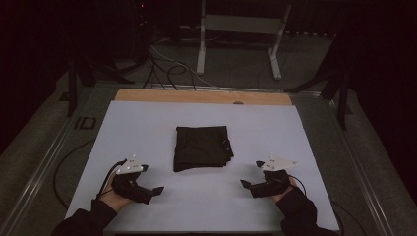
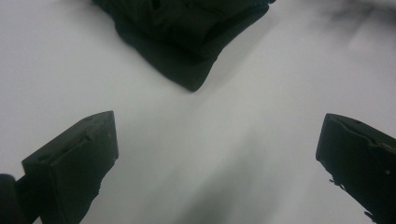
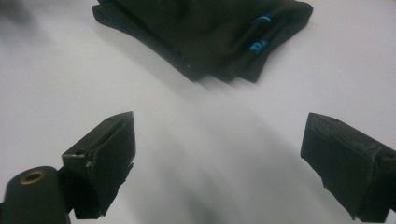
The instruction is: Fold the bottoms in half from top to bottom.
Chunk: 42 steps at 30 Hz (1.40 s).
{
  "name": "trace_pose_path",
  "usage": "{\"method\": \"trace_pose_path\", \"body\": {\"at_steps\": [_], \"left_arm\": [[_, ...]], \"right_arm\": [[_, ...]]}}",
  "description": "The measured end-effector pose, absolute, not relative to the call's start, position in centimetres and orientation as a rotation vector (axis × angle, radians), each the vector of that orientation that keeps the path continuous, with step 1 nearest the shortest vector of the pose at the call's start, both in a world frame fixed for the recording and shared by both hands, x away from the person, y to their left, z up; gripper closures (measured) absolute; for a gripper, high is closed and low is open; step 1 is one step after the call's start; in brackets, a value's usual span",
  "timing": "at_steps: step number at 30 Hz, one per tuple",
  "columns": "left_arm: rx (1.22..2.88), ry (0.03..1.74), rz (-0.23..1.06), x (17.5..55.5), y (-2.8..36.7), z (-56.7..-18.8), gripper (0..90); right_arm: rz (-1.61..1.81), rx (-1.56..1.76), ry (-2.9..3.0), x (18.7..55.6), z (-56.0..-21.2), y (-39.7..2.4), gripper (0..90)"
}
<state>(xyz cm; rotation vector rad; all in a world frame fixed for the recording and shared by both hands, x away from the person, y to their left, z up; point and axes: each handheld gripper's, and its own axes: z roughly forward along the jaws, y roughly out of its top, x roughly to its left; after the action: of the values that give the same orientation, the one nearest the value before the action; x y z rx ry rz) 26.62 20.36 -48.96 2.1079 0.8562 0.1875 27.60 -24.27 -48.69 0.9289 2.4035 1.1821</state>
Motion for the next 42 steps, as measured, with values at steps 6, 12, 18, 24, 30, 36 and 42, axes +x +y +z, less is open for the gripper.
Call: {"method": "trace_pose_path", "body": {"at_steps": [6,12,18,24,30,36,42], "left_arm": [[2.108,0.869,0.208,25.7,21.6,-49.1,0.0],[2.106,0.881,0.228,25.3,22.1,-49.2,0.0],[2.093,0.904,0.23,25.2,22.6,-49.4,0.0],[2.107,0.889,0.245,25.1,22.2,-49.5,0.0],[2.096,0.881,0.237,25.1,22.1,-49.5,0.0],[2.078,0.871,0.227,25.1,22.0,-49.3,0.0],[2.077,0.869,0.223,25.1,21.9,-49.3,0.0]], "right_arm": [[1.16,0.91,2.422,26.8,-49.1,-25.0,10.2],[1.149,0.936,2.41,26.4,-49.4,-25.7,10.1],[1.138,0.946,2.383,25.1,-49.2,-26.5,9.7],[1.142,0.989,2.373,24.6,-49.2,-26.9,9.7],[1.138,0.948,2.39,25.1,-49.5,-26.5,9.7],[1.156,0.956,2.384,25.2,-49.6,-26.4,9.7],[1.159,0.925,2.388,25.2,-49.7,-26.3,9.8]]}}
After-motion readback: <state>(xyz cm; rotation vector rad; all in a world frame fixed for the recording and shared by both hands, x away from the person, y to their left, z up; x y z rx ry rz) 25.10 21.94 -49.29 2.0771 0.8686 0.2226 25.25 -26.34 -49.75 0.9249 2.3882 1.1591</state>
